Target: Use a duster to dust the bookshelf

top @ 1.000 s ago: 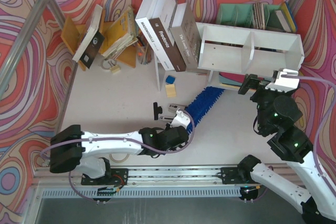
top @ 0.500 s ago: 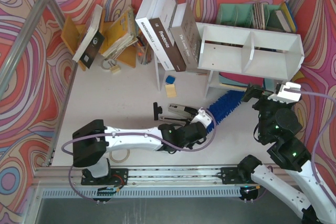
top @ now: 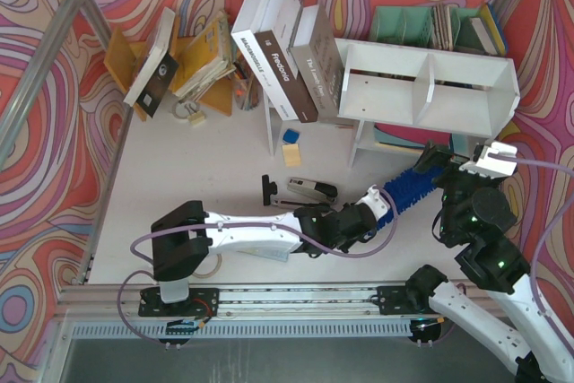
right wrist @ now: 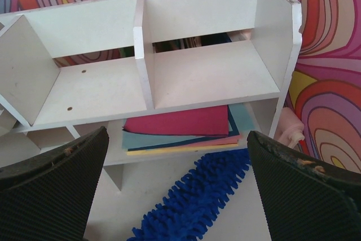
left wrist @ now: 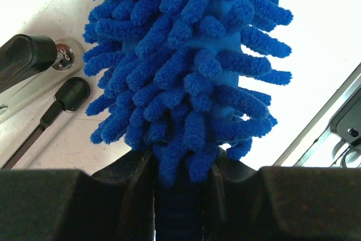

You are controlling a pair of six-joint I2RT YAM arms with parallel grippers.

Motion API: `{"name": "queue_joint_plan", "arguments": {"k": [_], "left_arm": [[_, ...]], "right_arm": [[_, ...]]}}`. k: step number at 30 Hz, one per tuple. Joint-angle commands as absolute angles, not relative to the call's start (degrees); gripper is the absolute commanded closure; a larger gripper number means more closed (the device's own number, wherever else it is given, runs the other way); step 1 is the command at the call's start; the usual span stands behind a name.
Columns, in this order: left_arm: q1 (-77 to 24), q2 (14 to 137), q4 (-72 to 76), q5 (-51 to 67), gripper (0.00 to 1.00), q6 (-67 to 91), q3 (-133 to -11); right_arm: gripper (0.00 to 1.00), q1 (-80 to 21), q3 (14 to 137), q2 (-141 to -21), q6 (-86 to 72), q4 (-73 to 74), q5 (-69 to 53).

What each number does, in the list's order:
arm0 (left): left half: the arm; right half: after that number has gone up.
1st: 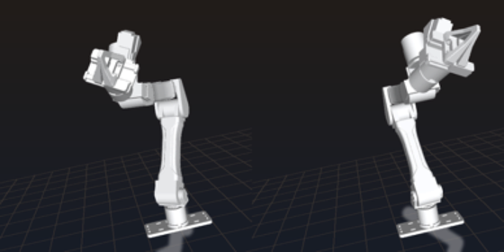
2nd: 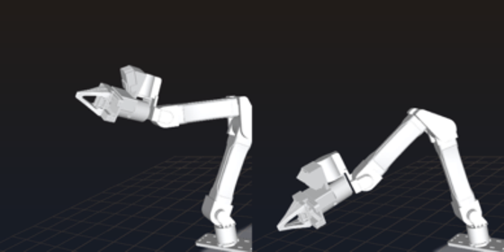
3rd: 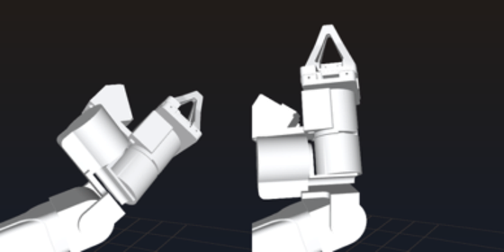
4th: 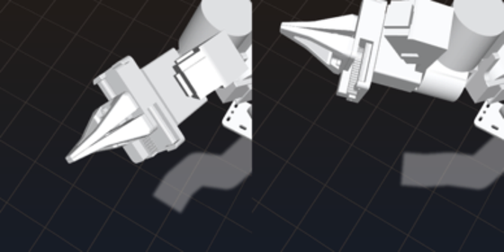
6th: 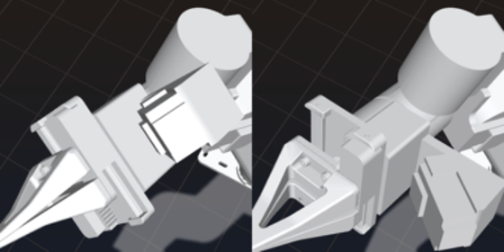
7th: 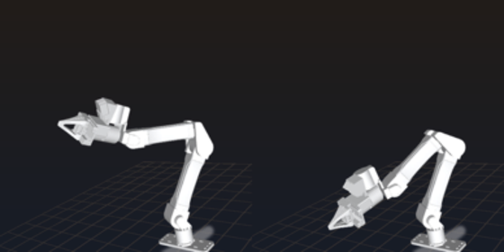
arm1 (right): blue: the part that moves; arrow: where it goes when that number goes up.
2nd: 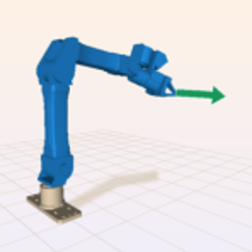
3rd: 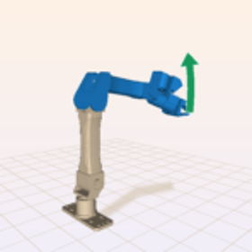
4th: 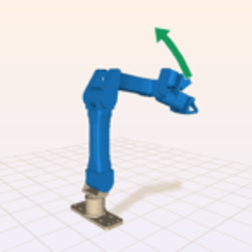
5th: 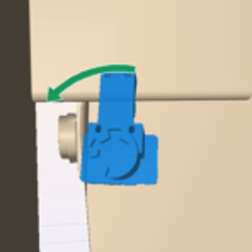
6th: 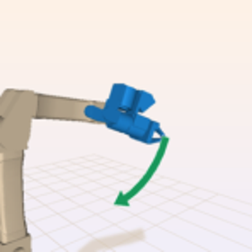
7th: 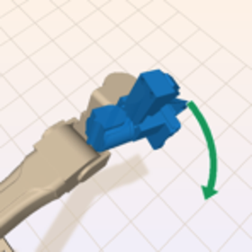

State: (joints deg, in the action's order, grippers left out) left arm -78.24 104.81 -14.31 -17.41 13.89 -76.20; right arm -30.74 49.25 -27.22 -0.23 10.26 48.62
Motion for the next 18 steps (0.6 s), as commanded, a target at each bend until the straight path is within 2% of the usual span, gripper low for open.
{"name": "queue_joint_plan", "arguments": {"k": [1,7,18], "left_arm": [[-78.83,104.01,-9.63,-17.87,1.00,11.95,-77.04],[-78.80,100.28,-10.88,-21.15,1.00,15.00,-72.29],[-78.55,86.15,-10.11,-28.53,1.00,22.07,-56.02]], "right_arm": [[0.01,-30.76,48.57,-26.71,0.59,6.75,50.27],[0.01,-30.76,48.32,-26.89,0.86,6.61,49.92],[0.01,-30.76,48.01,-27.11,1.44,6.18,49.31]]}}
